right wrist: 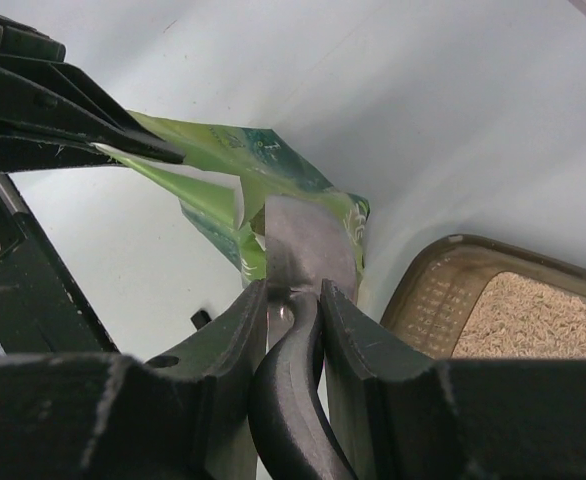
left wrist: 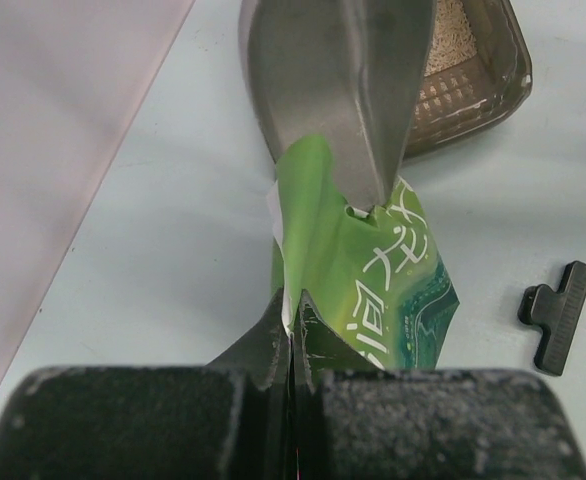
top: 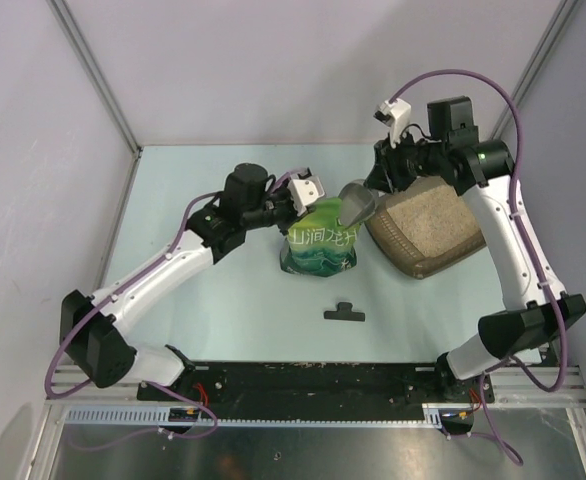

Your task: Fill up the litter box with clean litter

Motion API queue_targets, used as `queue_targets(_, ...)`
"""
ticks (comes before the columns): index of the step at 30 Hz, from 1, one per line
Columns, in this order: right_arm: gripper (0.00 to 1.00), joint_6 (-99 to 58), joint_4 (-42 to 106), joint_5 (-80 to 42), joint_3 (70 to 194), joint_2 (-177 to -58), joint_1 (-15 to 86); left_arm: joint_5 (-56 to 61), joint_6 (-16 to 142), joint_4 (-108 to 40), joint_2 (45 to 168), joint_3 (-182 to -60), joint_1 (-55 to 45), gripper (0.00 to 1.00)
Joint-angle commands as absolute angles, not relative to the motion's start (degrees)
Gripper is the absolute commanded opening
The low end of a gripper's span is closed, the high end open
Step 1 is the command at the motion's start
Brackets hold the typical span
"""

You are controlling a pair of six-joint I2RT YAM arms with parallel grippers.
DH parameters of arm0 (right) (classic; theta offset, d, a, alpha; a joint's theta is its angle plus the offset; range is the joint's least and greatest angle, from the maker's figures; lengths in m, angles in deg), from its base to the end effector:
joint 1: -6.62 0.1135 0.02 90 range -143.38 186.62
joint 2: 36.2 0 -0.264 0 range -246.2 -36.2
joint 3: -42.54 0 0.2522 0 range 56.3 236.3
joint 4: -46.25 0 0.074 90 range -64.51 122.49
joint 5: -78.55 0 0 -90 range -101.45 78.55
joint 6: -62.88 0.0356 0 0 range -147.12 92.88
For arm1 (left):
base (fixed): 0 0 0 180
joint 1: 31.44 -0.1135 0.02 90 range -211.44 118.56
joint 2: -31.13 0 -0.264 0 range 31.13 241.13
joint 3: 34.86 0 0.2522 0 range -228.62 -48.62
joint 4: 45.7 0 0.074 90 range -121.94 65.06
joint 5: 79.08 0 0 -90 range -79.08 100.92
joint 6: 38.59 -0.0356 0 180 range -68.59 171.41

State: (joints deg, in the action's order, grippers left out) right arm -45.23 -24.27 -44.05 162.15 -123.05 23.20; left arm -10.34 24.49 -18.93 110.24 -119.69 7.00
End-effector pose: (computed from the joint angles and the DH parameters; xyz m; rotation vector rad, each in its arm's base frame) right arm 0.2819 0.1039 0.4499 -0.9371 1.9642 0.6158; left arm 0.2435 -0.2097 0.3594 1.2498 1.4882 -0.4927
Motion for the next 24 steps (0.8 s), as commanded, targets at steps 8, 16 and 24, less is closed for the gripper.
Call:
queue_targets(8,0.0,-57.9,-38.5,-49.6,176.6,-126.5,22.5,-9.2,25.0,-23.5,104.8,-119.1,6.5,0.0)
queue_targets(16,0.0,-60.2,-36.3,-50.1,176.9,-124.5,22.9,-9.2,25.0,-23.6,105.3,-119.6,6.5,0.0)
queue_targets(24,0.0,-63.6,-37.6,-50.5,179.9,-123.7,23.0,-9.0,25.7,-23.6,105.4,-119.5,6.6,0.0)
